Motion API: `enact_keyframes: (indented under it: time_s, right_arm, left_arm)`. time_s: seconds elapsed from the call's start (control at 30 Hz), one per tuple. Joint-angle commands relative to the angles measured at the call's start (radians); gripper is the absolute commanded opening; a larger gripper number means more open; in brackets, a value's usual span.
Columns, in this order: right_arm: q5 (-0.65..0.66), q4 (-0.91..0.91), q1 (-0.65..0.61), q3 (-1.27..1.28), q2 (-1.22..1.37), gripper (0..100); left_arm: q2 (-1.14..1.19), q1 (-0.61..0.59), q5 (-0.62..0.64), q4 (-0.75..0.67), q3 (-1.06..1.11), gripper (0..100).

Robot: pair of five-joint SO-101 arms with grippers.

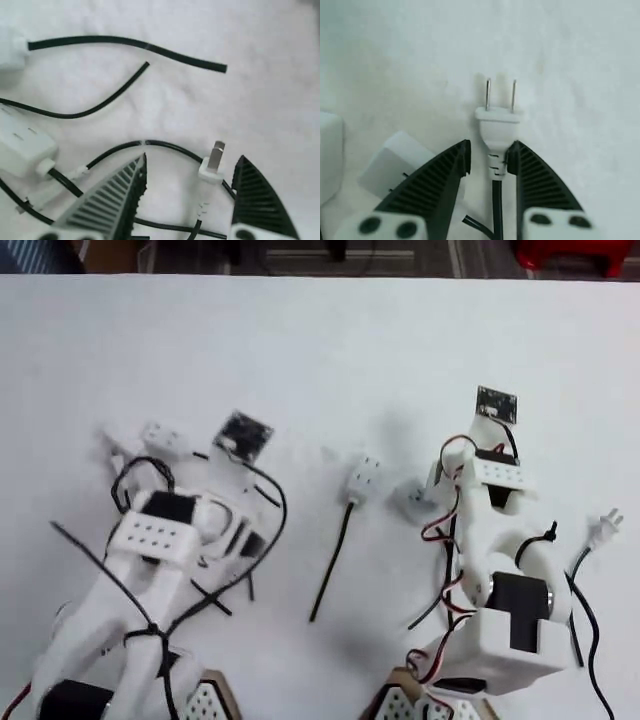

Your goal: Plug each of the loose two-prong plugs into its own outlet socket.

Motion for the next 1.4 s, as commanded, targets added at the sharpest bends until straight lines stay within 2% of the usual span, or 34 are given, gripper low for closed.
enact_keyframes:
  time_s: [0.0,0.1,0.23,0.33,0.53,0.83,0.93,1.1,1.27,1.37]
  right_arm:
    - [0.009,-0.013,-0.013,-0.018,-0.005,13.1]
    - [0.009,-0.013,-0.013,-0.017,-0.005,13.1]
    - [0.009,-0.013,-0.013,-0.017,-0.005,13.0]
    - [0.009,-0.013,-0.013,-0.017,-0.005,13.0]
    - [0.009,-0.013,-0.015,-0.018,-0.005,13.0]
    - [0.009,-0.015,-0.015,-0.02,-0.005,13.0]
    - [0.009,-0.015,-0.015,-0.02,-0.005,13.0]
    - [0.009,-0.015,-0.015,-0.02,-0.005,13.0]
    - [0.009,-0.015,-0.015,-0.02,-0.005,13.0]
    - [0.009,-0.015,-0.015,-0.02,-0.005,13.0]
  left_arm:
    - [0.036,-0.001,-0.054,-0.029,0.035,28]
    - [0.108,0.001,-0.051,-0.028,0.017,28]
    - [0.197,0.005,0.057,-0.026,-0.043,28]
    - [0.237,0.022,0.063,-0.026,-0.06,26]
    - [0.242,0.062,0.063,-0.026,-0.061,2]
    - [0.24,0.094,0.071,0.0,-0.098,2]
    - [0.24,0.142,0.072,0.112,-0.18,2]
    - [0.24,0.294,0.08,0.321,-0.295,2]
    - [0.24,0.374,0.132,0.325,-0.308,2]
    - [0.219,0.377,0.141,0.262,-0.292,2]
